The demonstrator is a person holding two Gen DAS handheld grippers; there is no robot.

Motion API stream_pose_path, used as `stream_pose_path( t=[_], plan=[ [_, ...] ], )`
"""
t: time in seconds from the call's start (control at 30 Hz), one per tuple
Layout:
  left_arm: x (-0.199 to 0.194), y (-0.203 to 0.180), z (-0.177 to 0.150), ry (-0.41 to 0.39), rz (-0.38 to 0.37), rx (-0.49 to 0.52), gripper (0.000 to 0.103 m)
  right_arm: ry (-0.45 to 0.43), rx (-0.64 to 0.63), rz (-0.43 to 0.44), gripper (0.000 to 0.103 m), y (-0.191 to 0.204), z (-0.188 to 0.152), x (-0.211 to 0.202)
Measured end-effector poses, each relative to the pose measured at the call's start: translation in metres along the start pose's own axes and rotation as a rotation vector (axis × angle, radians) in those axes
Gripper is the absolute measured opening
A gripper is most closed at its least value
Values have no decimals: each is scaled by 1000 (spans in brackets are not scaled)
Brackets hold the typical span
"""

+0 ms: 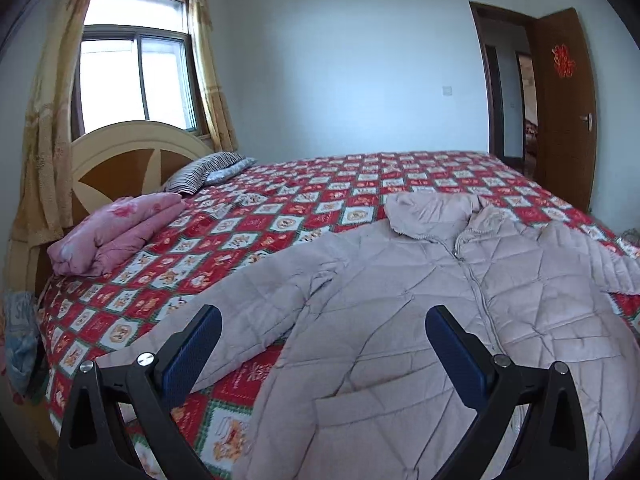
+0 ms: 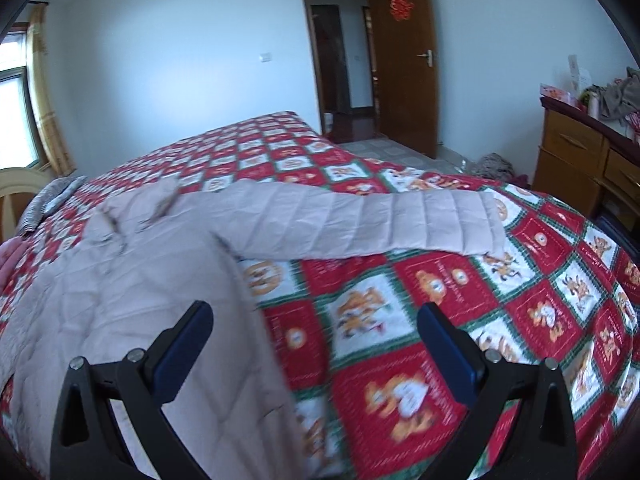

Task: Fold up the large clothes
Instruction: 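Grasp the jacket sleeve cuff with the right gripper and lift it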

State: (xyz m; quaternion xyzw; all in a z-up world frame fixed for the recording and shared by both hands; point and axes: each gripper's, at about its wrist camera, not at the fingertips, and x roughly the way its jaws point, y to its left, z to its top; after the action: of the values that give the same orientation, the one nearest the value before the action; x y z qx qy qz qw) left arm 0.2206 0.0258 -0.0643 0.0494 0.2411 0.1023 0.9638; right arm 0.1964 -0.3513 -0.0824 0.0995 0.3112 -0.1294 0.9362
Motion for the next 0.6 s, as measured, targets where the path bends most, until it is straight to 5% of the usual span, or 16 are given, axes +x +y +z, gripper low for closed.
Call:
stream_pose_path(
  t=[0.33, 0.6],
  plan=[
    [83, -47, 12, 83, -54, 31, 102, 80, 177, -158, 102, -90, 39, 76],
    [136, -67, 16, 135, -41, 63, 102, 133, 364, -256, 91, -175, 54, 110]
  ],
)
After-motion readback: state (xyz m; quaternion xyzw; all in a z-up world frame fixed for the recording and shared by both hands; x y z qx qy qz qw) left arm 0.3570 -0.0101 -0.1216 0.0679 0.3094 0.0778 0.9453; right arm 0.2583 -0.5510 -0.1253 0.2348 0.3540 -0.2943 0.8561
